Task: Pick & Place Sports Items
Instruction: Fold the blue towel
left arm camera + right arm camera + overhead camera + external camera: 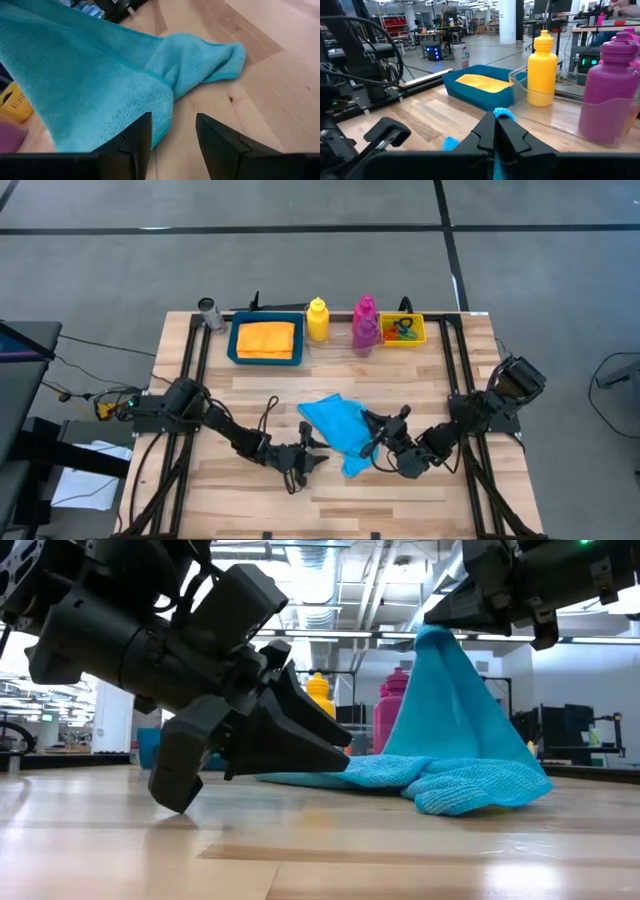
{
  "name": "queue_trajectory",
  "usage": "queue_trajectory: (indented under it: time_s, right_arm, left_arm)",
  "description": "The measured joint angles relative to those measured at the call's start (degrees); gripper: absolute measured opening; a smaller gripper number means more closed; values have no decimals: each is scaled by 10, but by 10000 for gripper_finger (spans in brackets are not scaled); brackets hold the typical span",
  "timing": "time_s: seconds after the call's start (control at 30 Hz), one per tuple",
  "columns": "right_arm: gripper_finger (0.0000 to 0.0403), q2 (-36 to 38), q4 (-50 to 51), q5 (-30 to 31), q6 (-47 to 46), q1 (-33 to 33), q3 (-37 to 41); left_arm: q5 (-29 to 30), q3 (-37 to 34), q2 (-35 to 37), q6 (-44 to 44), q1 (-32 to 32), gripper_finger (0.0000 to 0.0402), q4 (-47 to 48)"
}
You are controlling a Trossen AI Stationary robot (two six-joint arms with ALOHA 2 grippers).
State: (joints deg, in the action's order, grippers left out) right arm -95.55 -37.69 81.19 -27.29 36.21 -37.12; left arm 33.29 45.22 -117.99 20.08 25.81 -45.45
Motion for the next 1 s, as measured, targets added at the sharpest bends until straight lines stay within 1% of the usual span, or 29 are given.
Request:
queue_trajectory:
  time_s: [0.13, 0.37, 0.57, 0.67, 1.0]
  right_arm:
    - [0, 0, 3, 0, -3, 0, 0]
    - [0, 0, 3, 0, -4, 0, 0]
    - [0, 0, 3, 0, -4, 0, 0]
    - [0, 0, 3, 0, -4, 0, 0]
    - [0, 0, 3, -2, -4, 0, 0]
  left_arm:
    - [-19, 0, 0, -16, -8, 149, 29]
    - [-31, 1, 0, -29, -23, 149, 61]
    - [-94, 5, 0, -90, -62, 149, 102]
    - [-94, 18, 0, -99, -70, 149, 130]
    - [-83, 60, -4, -119, -73, 149, 146]
